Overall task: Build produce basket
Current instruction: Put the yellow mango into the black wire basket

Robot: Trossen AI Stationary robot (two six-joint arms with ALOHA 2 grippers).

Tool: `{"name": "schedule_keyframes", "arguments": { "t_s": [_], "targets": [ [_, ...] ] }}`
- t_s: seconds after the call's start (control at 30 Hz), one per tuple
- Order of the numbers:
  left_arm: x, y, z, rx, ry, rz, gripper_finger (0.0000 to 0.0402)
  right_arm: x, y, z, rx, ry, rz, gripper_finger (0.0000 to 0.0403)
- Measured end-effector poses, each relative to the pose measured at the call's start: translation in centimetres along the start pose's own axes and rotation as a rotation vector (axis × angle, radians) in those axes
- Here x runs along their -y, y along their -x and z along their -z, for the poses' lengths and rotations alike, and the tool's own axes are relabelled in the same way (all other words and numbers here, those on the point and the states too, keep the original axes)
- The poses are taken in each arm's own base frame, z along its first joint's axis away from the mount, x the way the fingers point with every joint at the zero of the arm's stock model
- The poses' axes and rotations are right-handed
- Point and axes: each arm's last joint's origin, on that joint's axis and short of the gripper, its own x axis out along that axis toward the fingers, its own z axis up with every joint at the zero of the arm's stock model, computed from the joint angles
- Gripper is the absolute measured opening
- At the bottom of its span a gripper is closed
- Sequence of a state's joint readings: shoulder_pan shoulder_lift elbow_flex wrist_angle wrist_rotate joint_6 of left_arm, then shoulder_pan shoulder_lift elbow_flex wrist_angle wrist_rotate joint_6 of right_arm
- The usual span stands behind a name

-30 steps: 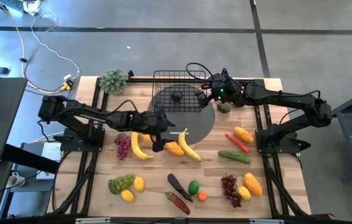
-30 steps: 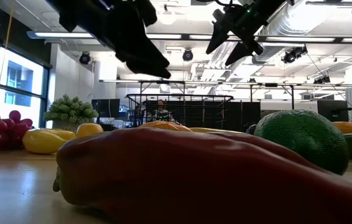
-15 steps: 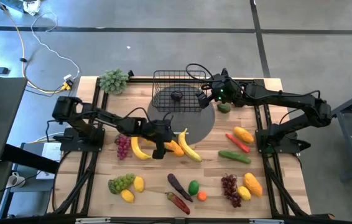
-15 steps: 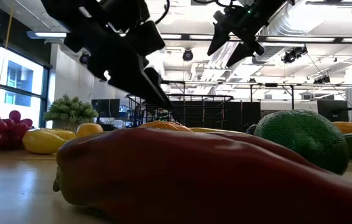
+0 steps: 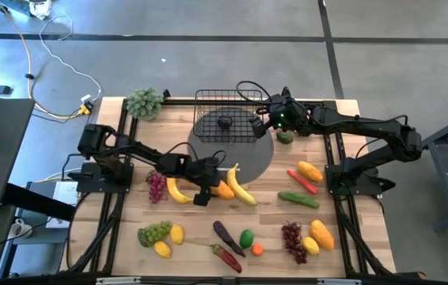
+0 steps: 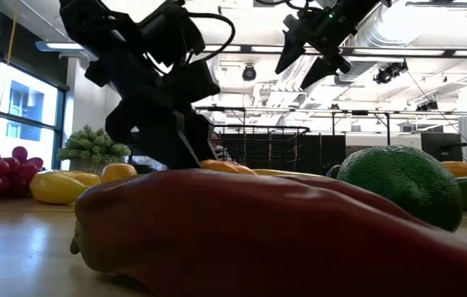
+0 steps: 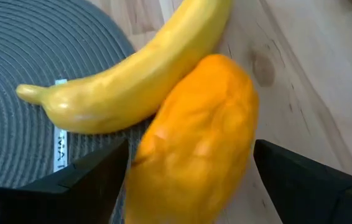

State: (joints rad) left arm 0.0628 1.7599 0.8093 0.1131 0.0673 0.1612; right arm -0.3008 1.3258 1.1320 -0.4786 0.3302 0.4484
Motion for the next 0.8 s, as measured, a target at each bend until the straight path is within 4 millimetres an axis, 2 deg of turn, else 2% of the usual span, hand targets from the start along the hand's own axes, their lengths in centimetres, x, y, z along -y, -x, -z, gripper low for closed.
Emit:
{"name": "schedule_keyframes", "arguments": {
  "t_s": [0.23, 0.47, 0.63, 0.8],
  "targets": [
    [0.1, -0.3, 0.3, -0.015, 0.049, 0.003, 0.0326, 0.0, 0.0, 0.0, 0.000, 0.000, 0.000, 0.0390],
    [0.1, -0.3, 0.3, -0.022, 0.121, 0.003, 0.0263, 0.0, 0.0, 0.0, -0.002, 0.000, 0.001, 0.0390],
    [0.1, 0.6, -0.2, -0.006, 0.134, 0.001, 0.0227, 0.1, 0.0, 0.2, -0.015, -0.028, 0.007, 0.0390],
    [-0.2, 2.3, -0.6, -0.018, 0.147, -0.048, 0.0222, 0.1, 0.0, 0.3, -0.027, -0.039, 0.014, 0.0390]
  ]
}}
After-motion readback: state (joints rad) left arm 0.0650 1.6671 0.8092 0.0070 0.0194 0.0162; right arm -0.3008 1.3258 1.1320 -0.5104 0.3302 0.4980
